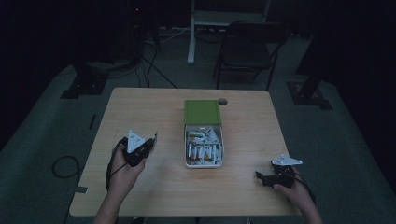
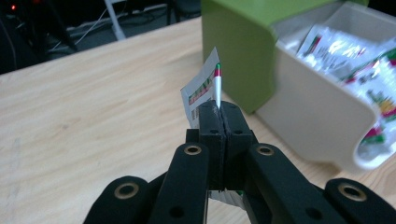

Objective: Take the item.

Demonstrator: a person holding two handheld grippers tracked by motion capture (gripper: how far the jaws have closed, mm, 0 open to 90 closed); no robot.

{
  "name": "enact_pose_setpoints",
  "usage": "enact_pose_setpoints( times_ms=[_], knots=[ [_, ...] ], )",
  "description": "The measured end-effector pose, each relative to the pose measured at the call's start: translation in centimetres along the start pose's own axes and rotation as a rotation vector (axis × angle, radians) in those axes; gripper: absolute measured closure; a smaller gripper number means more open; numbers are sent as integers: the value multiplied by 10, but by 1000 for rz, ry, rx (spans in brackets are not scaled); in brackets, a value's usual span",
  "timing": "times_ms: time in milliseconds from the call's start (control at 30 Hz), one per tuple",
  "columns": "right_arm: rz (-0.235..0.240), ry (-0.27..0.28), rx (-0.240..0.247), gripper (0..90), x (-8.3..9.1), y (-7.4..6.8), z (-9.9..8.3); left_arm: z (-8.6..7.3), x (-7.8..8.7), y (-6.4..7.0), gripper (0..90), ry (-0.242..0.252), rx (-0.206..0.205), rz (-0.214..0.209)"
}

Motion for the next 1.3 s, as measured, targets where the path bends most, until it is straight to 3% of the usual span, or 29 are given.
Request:
enact_pose_setpoints(
  times_ms=[700, 967, 1167, 1300],
  knots=[
    [0, 1, 0, 118, 0, 0, 0, -58, -4, -36, 892, -78, 69, 63],
    [1, 2, -1, 118, 0, 0, 0, -89, -7, -52, 892, -127, 88, 113],
    [0, 1, -1, 118, 0, 0, 0, -99, 0, -64, 887, -130, 106, 147],
    [0, 1, -1, 118, 0, 0, 0, -104, -1, -63, 885, -133, 104, 146]
  ],
)
Point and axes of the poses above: each handheld gripper's, and its own axes: x roughly backward along the jaws, z roughly out of its top, y roughly to its right, the point moved 10 cm from there along -x, roughly forward along the jaws, and after that the axes turned 15 degrees about -y, right-handed, at the moved point
